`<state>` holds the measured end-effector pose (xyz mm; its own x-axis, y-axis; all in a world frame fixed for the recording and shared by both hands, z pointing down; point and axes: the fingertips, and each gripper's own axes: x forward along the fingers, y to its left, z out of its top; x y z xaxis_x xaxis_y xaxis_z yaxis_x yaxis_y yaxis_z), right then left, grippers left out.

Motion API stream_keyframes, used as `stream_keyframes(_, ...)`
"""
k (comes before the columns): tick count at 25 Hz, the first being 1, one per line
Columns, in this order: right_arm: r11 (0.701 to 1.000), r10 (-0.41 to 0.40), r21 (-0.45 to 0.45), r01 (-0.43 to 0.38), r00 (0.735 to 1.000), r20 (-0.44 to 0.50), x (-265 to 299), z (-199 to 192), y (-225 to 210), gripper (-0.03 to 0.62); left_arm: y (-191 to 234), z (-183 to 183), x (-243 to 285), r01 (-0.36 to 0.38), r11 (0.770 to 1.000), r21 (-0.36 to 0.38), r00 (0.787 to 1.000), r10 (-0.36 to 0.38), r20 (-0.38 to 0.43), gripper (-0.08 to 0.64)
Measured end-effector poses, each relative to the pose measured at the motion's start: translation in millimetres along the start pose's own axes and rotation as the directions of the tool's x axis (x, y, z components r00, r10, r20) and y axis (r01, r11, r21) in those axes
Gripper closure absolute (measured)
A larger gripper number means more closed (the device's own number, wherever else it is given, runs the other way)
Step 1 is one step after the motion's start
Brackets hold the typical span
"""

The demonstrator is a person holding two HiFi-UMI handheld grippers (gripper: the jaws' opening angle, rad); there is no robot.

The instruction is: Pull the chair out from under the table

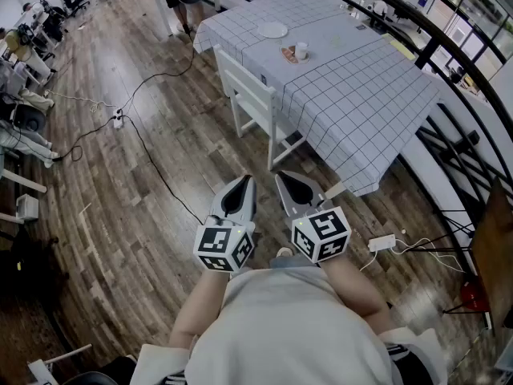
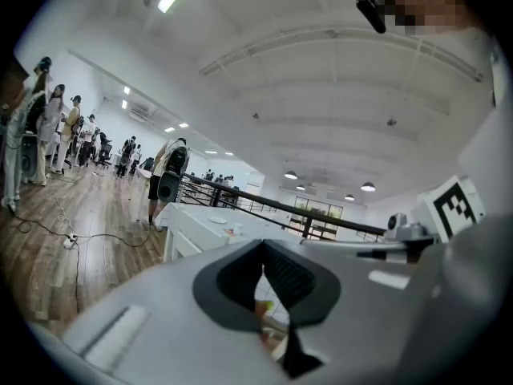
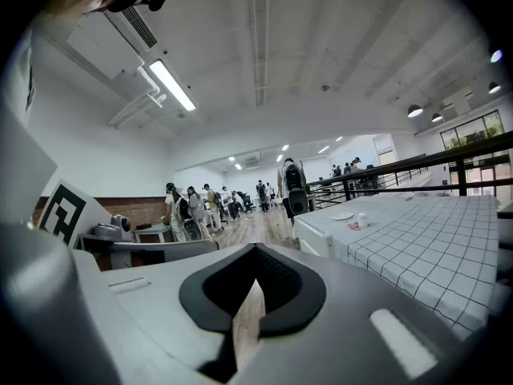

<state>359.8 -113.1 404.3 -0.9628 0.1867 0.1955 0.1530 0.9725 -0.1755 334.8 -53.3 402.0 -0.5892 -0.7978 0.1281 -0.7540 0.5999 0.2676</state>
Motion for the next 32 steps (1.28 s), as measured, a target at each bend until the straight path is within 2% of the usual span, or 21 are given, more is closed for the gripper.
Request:
stream_keyframes(6,1.000,0.017,-0.009,-0.017,1.000,0.000,-7,-5,10,0.595,-10,-2,-4,0.010,1.000,0.027,1.000,-0.010,0.014,0.551)
stream_keyframes(17,0.998,0.045,-0.032,-0.045,0.999,-0.013,-16,-5,-16,0.595,-29,-6,19,-0.003,1.000,0.000,0.999,0.003,0.035,0.551)
stream_keyframes(25,0.997,0.073,0.007,-0.073,0.997,-0.011,-18,-3,-40,0.594,-36,-9,33,-0.042,0.999,-0.014,0.998,0.043,0.046,0.551)
stream_keyframes(32,0.996,0.091,-0.022,-0.092,0.996,-0.008,-26,1,-48,0.594,-42,-11,38,-0.076,0.997,-0.026,0.996,0.077,0.049,0.551)
